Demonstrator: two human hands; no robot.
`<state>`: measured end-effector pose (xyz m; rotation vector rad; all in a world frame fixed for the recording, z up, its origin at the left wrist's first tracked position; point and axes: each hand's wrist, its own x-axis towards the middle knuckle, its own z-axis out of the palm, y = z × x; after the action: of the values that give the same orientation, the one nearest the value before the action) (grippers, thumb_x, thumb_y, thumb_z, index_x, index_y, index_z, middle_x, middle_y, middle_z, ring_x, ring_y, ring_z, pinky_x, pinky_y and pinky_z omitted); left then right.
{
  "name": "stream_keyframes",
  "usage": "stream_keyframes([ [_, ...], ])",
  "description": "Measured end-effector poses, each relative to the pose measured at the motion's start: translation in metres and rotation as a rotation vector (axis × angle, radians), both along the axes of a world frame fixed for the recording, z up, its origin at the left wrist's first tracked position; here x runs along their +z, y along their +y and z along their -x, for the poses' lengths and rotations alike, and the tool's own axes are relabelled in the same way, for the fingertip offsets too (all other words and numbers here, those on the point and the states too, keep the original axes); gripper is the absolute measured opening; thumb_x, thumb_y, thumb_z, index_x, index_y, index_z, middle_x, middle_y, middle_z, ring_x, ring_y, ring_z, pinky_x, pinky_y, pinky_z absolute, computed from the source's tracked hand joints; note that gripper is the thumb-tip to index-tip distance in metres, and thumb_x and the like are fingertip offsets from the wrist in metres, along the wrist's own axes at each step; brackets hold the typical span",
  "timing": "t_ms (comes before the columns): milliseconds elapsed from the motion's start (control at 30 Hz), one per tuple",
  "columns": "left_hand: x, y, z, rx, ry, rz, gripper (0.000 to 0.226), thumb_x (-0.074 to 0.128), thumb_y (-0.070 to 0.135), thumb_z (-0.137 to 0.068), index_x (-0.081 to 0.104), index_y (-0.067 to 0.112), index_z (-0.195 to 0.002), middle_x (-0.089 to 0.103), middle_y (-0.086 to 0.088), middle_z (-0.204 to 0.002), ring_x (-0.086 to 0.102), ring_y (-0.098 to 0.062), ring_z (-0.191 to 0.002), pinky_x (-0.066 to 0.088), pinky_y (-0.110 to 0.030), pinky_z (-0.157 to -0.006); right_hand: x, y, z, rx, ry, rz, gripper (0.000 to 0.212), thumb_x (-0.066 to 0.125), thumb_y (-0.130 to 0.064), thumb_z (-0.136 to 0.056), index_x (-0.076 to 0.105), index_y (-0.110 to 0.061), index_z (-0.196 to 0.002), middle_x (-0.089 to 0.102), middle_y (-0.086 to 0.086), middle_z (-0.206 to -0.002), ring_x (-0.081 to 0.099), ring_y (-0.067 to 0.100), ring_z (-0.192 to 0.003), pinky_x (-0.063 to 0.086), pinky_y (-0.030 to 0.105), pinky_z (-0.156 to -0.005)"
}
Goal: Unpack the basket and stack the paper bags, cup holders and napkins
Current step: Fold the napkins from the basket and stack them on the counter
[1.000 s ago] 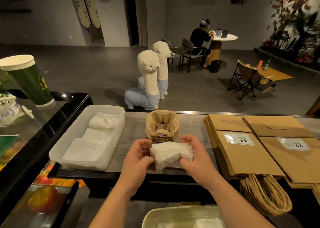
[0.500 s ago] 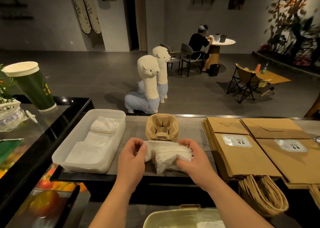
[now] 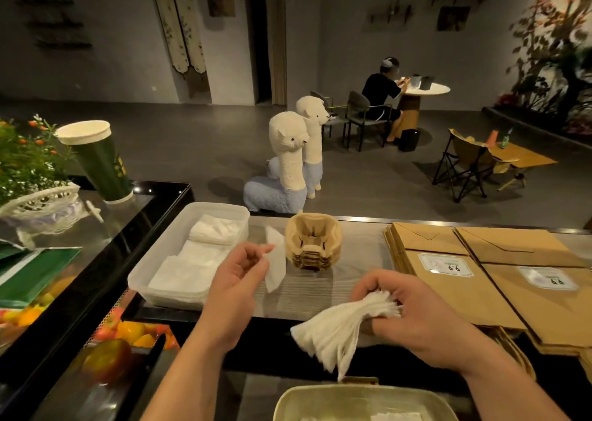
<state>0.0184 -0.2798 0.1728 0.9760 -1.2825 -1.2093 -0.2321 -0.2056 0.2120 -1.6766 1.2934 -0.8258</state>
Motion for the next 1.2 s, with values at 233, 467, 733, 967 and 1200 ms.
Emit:
stream_keyframes([
  [233, -0.008, 0.011, 0.025, -0.414, 0.211, -0.124, 0.020, 0.070, 0.026, -0.077, 0.059, 0.011, -0.087, 0.070, -0.026, -0.121, 0.066, -0.041, -0.114, 0.048, -0.046, -0.092, -0.016, -0.014, -0.009, -0.116, -0.145, -0.018, 0.026, 0.080, -0.019, -0.069, 0.070, -0.036, -0.085, 0.056, -0.025, -0.130, 0.056, 0.003, -0.122, 0.049, 0.035, -0.104],
  [467, -0.017, 0.001, 0.030, -0.403, 0.350, -0.185, 0.004, 0.067, 0.016, -0.084, 0.064, 0.015, -0.086, 0.067, -0.031, -0.123, 0.063, -0.045, -0.117, 0.045, -0.052, -0.098, -0.033, -0.034, -0.011, -0.191, -0.305, -0.171, 0.028, 0.081, -0.004, -0.080, 0.072, -0.027, -0.093, 0.075, -0.005, -0.105, 0.071, 0.018, -0.099, 0.060, 0.036, -0.086],
  [733, -0.039, -0.021, 0.027, -0.364, 0.360, -0.173, 0.009, 0.071, 0.028, -0.088, 0.066, 0.021, -0.091, 0.065, -0.021, -0.134, 0.060, -0.039, -0.127, 0.051, -0.046, -0.101, -0.052, -0.060, -0.018, -0.270, -0.454, -0.256, 0.024, 0.077, 0.001, -0.083, 0.071, -0.017, -0.099, 0.075, 0.003, -0.102, 0.071, 0.026, -0.102, 0.061, 0.038, -0.084],
  [967, -0.058, -0.028, 0.031, -0.278, -0.011, -0.024, 0.062, 0.076, 0.027, -0.068, 0.055, 0.037, -0.126, 0.064, 0.004, -0.127, 0.063, -0.019, -0.120, 0.053, -0.032, -0.096, -0.076, -0.075, -0.017, -0.298, -0.102, -0.090, 0.041, 0.075, -0.006, -0.087, 0.054, -0.031, -0.112, 0.059, -0.009, -0.111, 0.060, 0.005, -0.096, 0.054, 0.015, -0.076],
  [1200, -0.060, -0.019, 0.061, -0.242, -0.259, 0.074, 0.084, 0.062, -0.002, -0.074, 0.038, 0.060, -0.126, 0.048, 0.022, -0.117, 0.060, -0.008, -0.104, 0.052, -0.021, -0.085, -0.089, -0.072, -0.015, -0.303, -0.201, 0.005, 0.063, 0.067, -0.003, -0.078, 0.038, -0.040, -0.120, 0.048, -0.001, -0.113, 0.056, 0.003, -0.091, 0.055, 0.021, -0.075],
])
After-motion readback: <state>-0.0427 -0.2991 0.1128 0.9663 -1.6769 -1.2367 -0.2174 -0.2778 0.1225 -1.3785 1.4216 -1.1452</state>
